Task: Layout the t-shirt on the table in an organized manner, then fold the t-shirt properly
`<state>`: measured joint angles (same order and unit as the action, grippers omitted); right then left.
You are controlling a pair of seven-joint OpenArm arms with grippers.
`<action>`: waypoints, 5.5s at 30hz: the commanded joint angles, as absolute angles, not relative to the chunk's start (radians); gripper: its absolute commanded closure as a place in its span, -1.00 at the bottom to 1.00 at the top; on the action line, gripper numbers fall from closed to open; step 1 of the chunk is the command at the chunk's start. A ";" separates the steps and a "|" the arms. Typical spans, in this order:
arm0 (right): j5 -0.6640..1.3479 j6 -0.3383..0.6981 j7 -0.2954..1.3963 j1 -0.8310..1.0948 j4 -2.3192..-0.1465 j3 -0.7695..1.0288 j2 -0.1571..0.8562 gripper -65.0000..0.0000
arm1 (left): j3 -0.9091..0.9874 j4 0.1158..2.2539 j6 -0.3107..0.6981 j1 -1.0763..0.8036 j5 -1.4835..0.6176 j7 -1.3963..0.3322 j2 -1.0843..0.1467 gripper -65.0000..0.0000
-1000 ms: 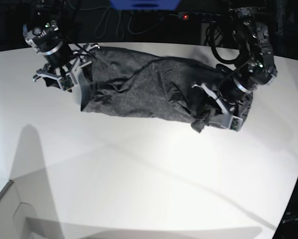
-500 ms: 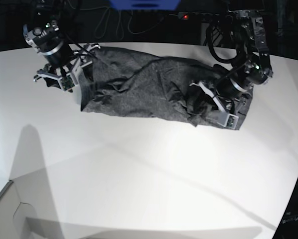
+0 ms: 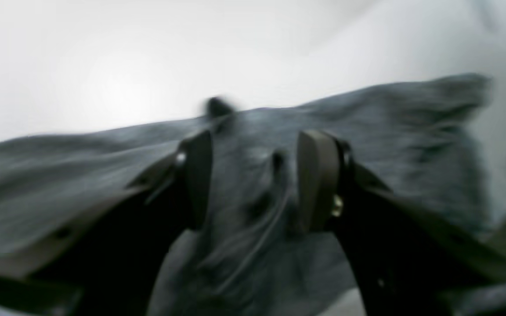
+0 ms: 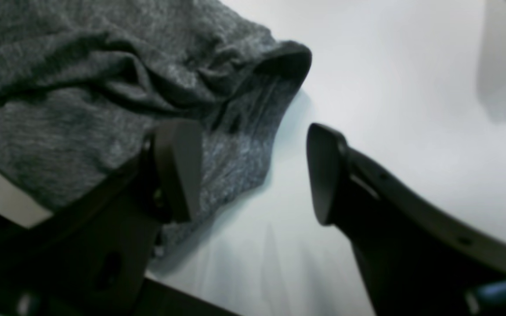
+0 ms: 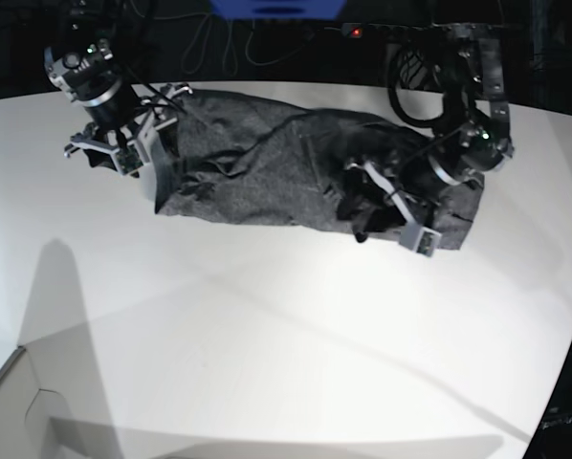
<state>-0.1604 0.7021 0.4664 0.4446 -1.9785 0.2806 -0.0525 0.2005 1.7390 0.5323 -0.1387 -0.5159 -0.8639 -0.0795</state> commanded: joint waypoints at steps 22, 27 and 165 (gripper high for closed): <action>-0.151 0.698 0.443 0.435 -1.995 0.288 -0.047 -0.17 | 0.275 1.641 0.536 -0.134 -0.544 -0.851 -0.087 0.09; -0.151 0.698 0.443 0.433 -1.995 0.288 -0.045 -0.17 | 0.116 1.641 0.538 -0.133 -0.544 -0.851 -0.128 0.09; 0.720 0.615 0.865 -0.105 -1.644 -0.288 -0.157 1.00 | 0.702 1.394 0.530 0.016 -0.366 -0.840 -0.263 0.08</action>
<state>0.6903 0.6117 0.8883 -0.0937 -1.6276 -0.2859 -0.1471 0.6964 1.3788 0.5293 0.0067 -0.3588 -0.8566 -0.2440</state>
